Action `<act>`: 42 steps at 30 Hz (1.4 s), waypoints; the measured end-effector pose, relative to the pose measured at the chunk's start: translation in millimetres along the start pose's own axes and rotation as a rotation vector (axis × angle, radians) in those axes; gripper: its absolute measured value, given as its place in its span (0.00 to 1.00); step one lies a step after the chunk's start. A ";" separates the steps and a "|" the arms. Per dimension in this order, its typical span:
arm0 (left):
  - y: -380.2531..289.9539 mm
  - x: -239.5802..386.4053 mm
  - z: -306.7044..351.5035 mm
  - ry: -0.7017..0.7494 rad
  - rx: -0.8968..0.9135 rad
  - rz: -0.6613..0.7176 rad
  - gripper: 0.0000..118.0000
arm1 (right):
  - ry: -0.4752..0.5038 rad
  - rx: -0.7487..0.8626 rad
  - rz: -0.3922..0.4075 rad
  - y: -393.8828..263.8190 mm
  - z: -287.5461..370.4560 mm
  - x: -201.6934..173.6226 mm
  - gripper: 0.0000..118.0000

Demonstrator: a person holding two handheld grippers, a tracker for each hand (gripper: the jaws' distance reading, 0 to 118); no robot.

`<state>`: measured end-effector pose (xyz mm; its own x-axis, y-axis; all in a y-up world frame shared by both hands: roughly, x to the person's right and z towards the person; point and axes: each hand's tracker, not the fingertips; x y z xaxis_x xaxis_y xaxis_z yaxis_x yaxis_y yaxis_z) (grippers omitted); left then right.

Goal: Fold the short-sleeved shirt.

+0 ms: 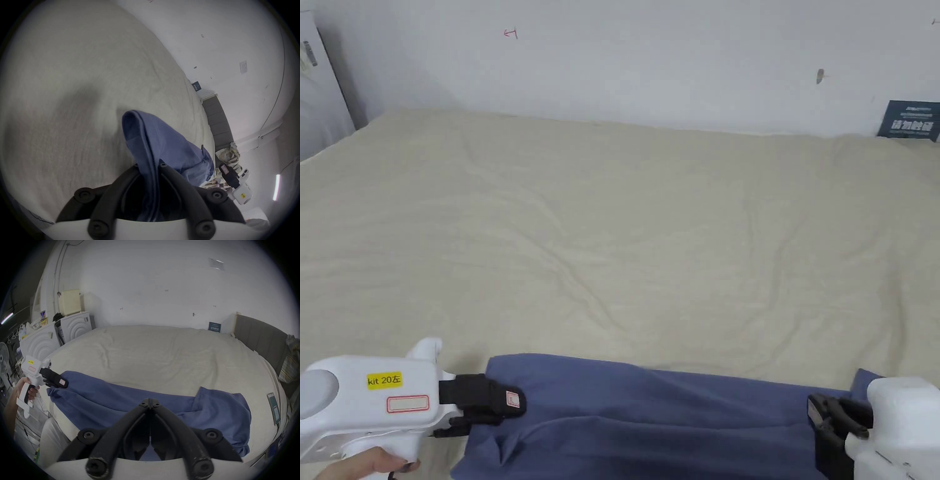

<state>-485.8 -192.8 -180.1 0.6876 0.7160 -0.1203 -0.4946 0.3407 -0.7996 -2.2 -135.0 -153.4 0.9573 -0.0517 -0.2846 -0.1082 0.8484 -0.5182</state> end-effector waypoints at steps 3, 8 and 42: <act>2.2 34.1 9.6 -0.001 0.021 -0.048 0.08 | -0.013 0.004 -0.027 -3.3 5.7 14.3 0.00; 1.2 116.2 8.6 0.000 0.037 -0.191 0.08 | -0.041 0.019 -0.080 -10.1 17.2 39.4 0.00; -38.3 258.5 -148.1 -0.029 -0.217 -0.444 0.52 | -0.095 0.040 -0.308 -35.8 47.8 120.6 0.00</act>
<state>-210.3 -111.1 -267.7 0.7903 0.5482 0.2738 -0.0328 0.4839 -0.8745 130.0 -146.4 -130.6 0.9642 -0.2618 -0.0415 0.1997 0.8206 -0.5355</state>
